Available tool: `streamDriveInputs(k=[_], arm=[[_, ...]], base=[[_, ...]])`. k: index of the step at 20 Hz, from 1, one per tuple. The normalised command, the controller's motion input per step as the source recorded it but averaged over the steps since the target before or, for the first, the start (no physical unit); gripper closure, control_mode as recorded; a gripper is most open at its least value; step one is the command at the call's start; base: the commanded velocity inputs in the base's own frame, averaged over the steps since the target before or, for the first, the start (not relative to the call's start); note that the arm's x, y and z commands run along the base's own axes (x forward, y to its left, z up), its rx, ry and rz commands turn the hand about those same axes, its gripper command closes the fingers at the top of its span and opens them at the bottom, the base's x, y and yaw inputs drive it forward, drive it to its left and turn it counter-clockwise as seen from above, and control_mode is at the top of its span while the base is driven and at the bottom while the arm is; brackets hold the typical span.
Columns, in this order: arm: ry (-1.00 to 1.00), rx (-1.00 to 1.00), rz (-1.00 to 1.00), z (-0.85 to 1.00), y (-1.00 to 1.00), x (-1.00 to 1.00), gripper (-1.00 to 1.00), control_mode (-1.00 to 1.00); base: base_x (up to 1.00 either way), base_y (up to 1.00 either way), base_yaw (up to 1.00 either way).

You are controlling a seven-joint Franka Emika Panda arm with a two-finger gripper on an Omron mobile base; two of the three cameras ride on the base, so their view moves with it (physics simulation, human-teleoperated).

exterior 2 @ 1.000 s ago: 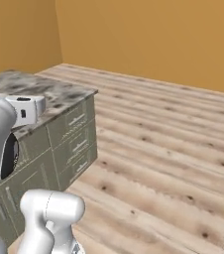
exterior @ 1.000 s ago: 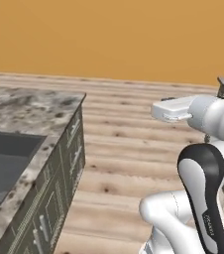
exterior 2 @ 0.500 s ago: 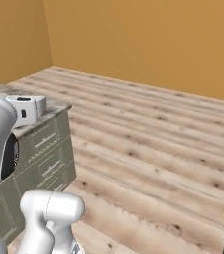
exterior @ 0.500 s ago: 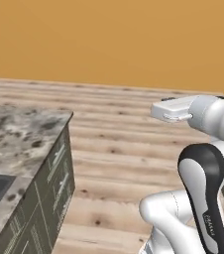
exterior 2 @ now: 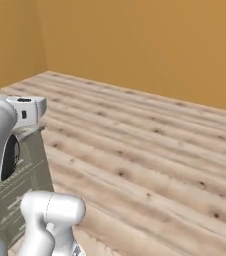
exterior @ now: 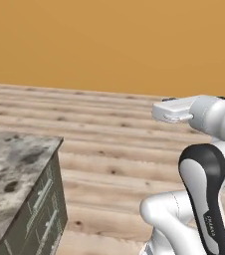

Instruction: Take the lemon wedge from the fridge and place it on the plate with fish on the dining counter.

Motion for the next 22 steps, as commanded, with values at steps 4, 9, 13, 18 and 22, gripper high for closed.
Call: streamDriveInputs(k=[4, 9, 13, 18, 22], arm=[[0.0, 0.0, 0.0, 0.0, 0.0, 0.0, 1.0, 1.0], [0.0, 0.0, 0.0, 0.0, 0.0, 0.0, 1.0, 1.0], [0.0, 0.0, 0.0, 0.0, 0.0, 0.0, 1.0, 1.0], [0.0, 0.0, 0.0, 0.0, 0.0, 0.0, 1.0, 1.0], [0.0, 0.0, 0.0, 0.0, 0.0, 0.0, 1.0, 1.0]], base=[[1.0, 0.0, 0.42], [1.0, 0.0, 0.48], [0.96, -0.6, 0.25], [1.0, -0.3, 0.35], [1.0, -0.09, 0.44]])
